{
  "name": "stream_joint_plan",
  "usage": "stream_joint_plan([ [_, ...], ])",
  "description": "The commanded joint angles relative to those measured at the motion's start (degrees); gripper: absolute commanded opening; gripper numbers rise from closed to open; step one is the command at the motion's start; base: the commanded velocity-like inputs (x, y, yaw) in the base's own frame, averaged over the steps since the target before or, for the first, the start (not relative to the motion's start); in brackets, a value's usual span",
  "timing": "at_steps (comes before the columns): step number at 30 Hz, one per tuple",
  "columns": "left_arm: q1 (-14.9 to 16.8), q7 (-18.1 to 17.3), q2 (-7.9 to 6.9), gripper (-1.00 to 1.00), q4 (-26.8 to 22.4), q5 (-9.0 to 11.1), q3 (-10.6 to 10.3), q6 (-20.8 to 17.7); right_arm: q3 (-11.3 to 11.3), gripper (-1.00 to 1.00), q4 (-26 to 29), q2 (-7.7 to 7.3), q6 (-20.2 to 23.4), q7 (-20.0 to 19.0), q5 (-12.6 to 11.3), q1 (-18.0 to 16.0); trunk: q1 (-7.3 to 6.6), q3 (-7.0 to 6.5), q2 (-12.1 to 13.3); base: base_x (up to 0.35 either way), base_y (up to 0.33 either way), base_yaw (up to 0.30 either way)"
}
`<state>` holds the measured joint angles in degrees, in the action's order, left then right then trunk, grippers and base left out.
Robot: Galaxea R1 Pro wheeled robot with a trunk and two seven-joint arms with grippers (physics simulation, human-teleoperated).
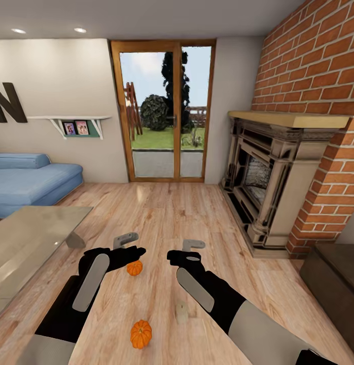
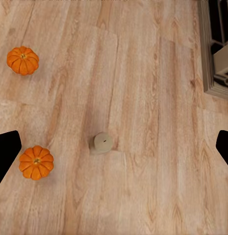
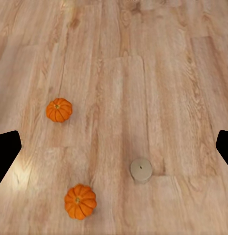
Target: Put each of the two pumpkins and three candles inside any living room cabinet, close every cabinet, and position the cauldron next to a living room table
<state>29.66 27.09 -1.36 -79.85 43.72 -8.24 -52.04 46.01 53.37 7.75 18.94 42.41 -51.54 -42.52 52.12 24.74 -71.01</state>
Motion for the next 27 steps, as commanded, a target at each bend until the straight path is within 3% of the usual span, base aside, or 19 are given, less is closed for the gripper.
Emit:
stream_joint_plan([
  [1,0.1,0.6,-0.05,1.00,-0.1,0.6,-0.1,-0.1,0.1,1.00,0.1,-0.02,0.2,0.4,-0.2,-0.1,0.02,0.07,0.0,0.153,-0.039,0.015],
  [27,0.1,0.7,-0.18,1.00,-0.3,0.4,-0.1,-0.1,0.1,1.00,0.0,-0.02,0.4,0.3,-0.1,-0.1,0.02,0.11,0.0,0.282,-0.016,0.001],
])
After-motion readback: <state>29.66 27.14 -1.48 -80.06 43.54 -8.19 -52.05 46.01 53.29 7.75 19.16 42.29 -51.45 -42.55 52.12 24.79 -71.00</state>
